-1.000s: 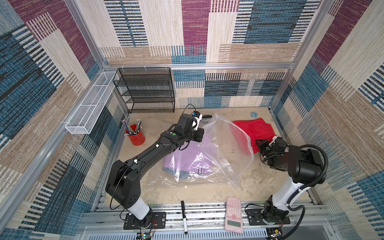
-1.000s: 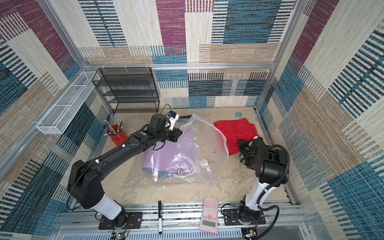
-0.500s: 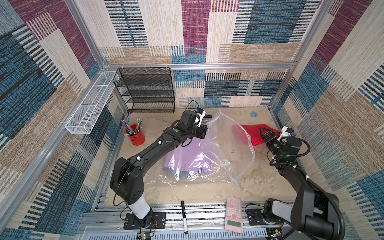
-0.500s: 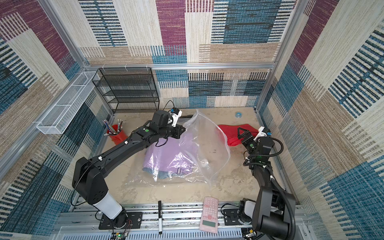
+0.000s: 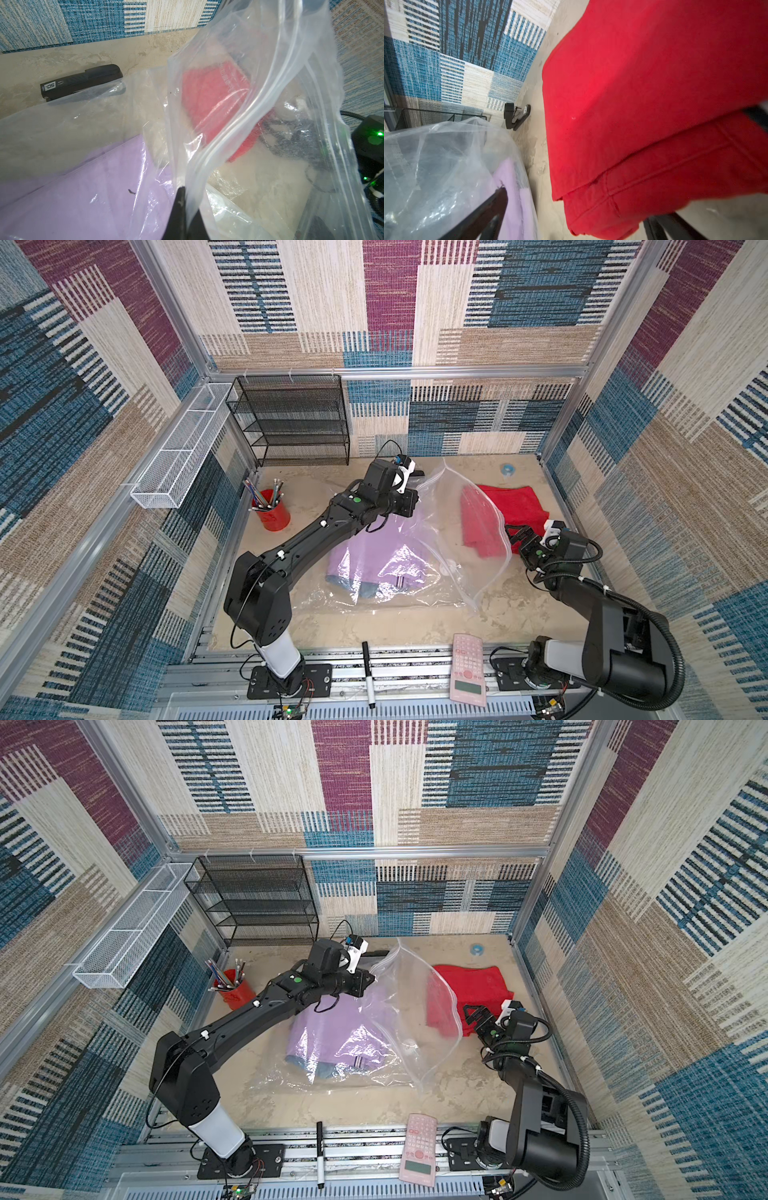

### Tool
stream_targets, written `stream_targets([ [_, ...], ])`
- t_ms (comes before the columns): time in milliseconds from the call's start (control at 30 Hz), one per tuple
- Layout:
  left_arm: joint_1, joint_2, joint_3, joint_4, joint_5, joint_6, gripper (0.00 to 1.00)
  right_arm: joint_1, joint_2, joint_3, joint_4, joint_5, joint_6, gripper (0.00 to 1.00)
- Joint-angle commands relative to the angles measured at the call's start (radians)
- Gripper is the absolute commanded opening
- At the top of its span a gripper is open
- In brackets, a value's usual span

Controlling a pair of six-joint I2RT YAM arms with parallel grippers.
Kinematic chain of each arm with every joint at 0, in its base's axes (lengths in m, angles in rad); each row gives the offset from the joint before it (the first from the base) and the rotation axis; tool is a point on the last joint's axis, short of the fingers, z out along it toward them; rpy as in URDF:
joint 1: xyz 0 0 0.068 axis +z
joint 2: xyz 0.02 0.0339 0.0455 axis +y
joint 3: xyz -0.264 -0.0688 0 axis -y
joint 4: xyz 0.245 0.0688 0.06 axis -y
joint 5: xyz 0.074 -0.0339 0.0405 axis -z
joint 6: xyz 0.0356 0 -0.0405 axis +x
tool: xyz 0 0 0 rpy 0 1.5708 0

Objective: Take the trousers out of the vacuum bag
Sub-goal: Place the trousers at the center of the board.

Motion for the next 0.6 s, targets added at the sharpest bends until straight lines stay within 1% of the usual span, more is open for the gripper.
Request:
stream_targets([
  [0, -0.002, -0.002, 0.003, 0.011, 0.003, 0.019, 0.00, 0.001, -0.002, -0.037, 0.082, -0.071, 0.046, 0.99],
  [100, -0.001, 0.003, 0.008, 0.013, 0.006, 0.018, 0.00, 0.001, -0.055, -0.071, 0.014, -0.057, 0.064, 0.99],
  [200, -0.002, 0.002, 0.007, 0.011, 0.003, 0.021, 0.00, 0.001, -0.142, -0.102, -0.047, -0.059, 0.141, 0.99],
  [300, -0.002, 0.000, 0.007, 0.011, -0.003, 0.024, 0.00, 0.001, -0.298, -0.091, -0.205, 0.008, 0.156, 1.00],
  [400, -0.002, 0.003, 0.011, 0.008, -0.004, 0.023, 0.00, 0.001, -0.525, -0.021, -0.443, 0.136, 0.119, 0.99],
  [467, -0.002, 0.008, 0.017, 0.005, -0.003, 0.023, 0.00, 0.001, -0.654, 0.061, -0.590, 0.217, 0.089, 1.00],
  [533, -0.002, 0.015, 0.026, 0.000, 0.001, 0.024, 0.00, 0.001, -0.710, 0.159, -0.686, 0.260, 0.045, 0.99],
  [567, -0.004, 0.017, 0.028, -0.001, 0.003, 0.024, 0.00, 0.000, -0.713, 0.201, -0.693, 0.248, 0.012, 1.00],
])
